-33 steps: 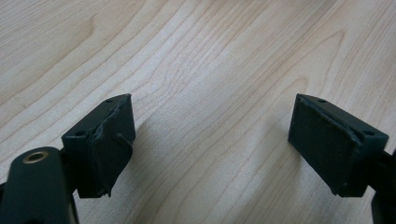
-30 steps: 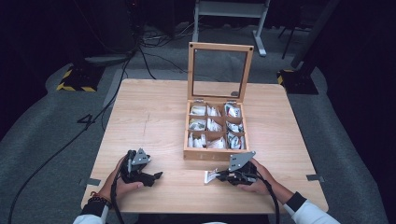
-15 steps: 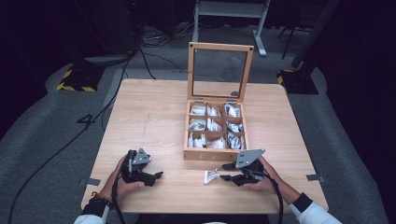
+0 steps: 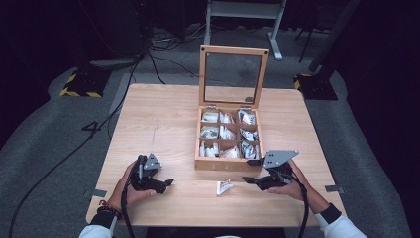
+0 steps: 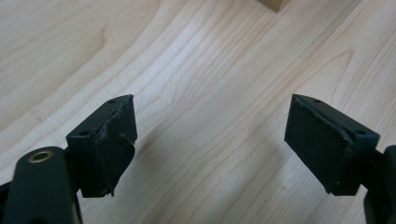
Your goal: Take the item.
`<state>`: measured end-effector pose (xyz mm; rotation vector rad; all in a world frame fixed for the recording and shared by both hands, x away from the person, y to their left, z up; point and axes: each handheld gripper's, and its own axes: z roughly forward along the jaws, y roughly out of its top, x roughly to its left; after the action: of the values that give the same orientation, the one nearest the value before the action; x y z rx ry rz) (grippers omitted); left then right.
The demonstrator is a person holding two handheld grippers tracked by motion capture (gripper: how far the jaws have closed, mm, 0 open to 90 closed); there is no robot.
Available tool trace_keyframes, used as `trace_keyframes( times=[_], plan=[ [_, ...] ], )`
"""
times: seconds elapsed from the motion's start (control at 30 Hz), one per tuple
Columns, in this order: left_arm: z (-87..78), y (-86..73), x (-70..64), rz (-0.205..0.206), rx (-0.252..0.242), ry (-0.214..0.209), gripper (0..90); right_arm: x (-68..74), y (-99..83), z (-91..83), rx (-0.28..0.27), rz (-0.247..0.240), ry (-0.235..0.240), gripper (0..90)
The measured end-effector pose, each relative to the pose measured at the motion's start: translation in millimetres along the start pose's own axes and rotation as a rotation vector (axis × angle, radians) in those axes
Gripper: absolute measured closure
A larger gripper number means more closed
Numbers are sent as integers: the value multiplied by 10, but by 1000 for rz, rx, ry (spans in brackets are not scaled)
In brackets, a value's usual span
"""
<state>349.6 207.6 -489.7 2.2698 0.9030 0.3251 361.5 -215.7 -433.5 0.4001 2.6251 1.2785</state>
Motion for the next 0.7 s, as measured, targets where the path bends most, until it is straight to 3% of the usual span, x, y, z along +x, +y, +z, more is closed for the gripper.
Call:
trace_keyframes(
  times=[0.27, 0.47, 0.57, 0.7],
  plan=[
    [-43, 185, 93, 0, -40, -5, 171, -164, 54, -184, -51, 43, -81, 338],
    [-67, 395, 151, 7, -77, -31, 173, -357, 60, -295, -73, 100, -174, 322],
    [-69, 520, 165, 14, -98, -28, 170, -458, 64, -347, -70, 121, -229, 322],
    [-45, 702, 201, 22, -123, -9, 167, -618, 60, -400, -63, 146, -267, 322]
  ],
)
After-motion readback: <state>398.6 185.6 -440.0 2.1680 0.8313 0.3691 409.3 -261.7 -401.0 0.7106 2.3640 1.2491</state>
